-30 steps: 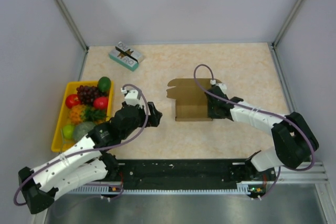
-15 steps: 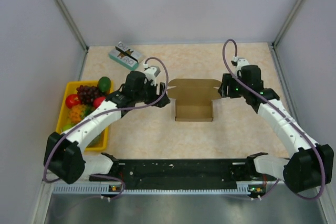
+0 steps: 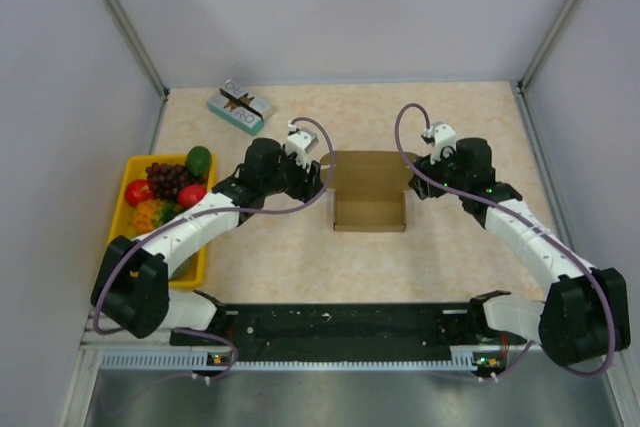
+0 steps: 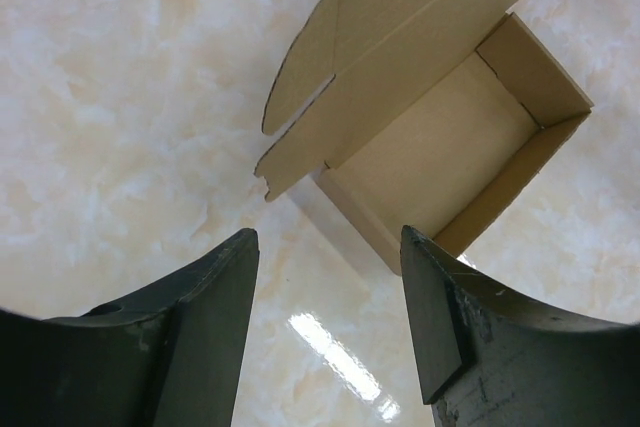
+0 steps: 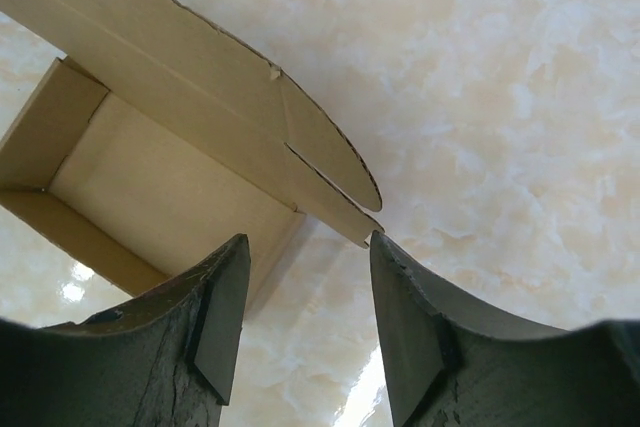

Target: Fold the paper box

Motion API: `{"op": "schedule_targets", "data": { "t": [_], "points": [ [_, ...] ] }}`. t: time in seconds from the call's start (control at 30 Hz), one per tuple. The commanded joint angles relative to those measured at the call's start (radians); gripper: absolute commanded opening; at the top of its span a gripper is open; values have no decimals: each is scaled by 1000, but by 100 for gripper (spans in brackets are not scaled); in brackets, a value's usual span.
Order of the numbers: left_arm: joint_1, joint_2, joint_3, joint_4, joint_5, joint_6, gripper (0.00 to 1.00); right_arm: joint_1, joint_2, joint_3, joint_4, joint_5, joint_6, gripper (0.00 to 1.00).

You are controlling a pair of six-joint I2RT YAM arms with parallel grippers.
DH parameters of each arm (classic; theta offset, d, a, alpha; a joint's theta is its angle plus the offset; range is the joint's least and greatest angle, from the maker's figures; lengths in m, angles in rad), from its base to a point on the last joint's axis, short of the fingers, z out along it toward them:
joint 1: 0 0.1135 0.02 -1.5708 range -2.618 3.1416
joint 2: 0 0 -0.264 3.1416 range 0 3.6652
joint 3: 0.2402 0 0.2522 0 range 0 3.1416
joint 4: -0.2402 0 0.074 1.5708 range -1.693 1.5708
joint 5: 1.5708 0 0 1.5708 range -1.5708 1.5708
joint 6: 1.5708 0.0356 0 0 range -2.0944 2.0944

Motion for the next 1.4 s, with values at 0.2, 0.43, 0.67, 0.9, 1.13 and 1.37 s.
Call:
{"op": "schedule_targets", "data": {
  "t": [0.2,0.43,0.67,0.9,1.13,1.37],
  "points": [
    [4,121,68,112,-15,85,60,-43,26,-47,193,15,-50,53],
    [6,158,88,147,62,97,60,-59,24,-70,254,-72,-49,52],
    [27,184,126,101,65,105,55,-59,39,-93,308,-109,-36,49],
    [39,230,166,80,100,102,57,-61,49,-86,293,-106,-39,47],
    [39,281,209,75,164,95,51,-60,61,-84,280,-123,-36,41],
    [33,250,182,100,102,48,36,-58,50,-98,302,-125,20,31]
  ]
}}
